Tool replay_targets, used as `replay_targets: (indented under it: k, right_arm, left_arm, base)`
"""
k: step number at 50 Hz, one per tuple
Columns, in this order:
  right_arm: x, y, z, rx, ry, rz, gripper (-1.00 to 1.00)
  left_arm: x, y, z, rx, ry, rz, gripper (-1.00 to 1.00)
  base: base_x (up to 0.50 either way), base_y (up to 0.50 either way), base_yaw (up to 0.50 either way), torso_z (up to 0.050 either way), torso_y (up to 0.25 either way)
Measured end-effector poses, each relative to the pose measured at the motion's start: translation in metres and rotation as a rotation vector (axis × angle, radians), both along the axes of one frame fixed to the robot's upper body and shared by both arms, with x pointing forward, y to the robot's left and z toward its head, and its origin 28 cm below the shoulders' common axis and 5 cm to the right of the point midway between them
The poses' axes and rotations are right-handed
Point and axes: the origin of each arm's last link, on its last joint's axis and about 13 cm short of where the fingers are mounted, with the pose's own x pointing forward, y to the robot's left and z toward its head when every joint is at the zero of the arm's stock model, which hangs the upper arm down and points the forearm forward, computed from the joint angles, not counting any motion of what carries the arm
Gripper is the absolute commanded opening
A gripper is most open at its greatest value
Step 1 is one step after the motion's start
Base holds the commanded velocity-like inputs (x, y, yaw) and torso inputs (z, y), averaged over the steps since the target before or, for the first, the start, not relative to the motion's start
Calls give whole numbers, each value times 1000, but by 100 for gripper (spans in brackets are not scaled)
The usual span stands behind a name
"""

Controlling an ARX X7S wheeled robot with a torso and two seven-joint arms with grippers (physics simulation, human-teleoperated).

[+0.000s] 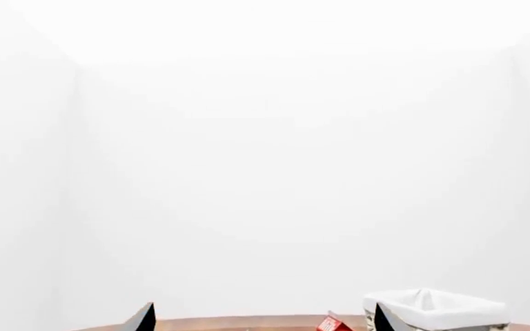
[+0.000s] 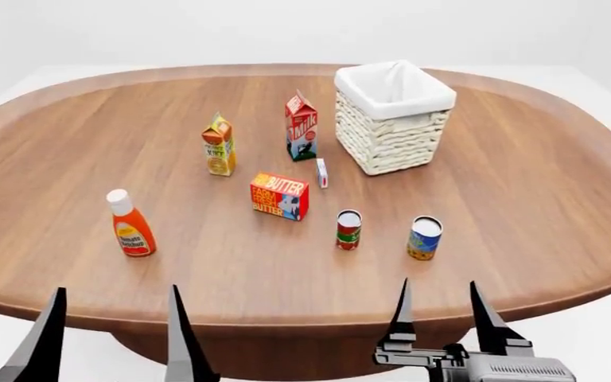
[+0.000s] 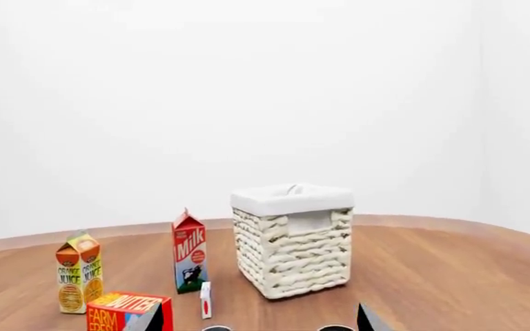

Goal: Pick up the cream cheese box and the butter, and put them in the basket.

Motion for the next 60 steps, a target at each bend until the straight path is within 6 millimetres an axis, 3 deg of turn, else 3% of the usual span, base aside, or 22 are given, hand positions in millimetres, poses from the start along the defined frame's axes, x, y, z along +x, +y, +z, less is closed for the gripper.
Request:
replay_targets:
  k: [11,60]
  right_arm:
    - [-1,0,1,-7,-18,-27,100]
    - [-4,1,1,-15,-48,-23,100]
  left_arm:
    - [0,0,1,1,-3,0,100]
    - [-2,1,1,1,-7,3,100]
  base:
    - [25,0,0,0,0]
    - [228,0,0,0,0]
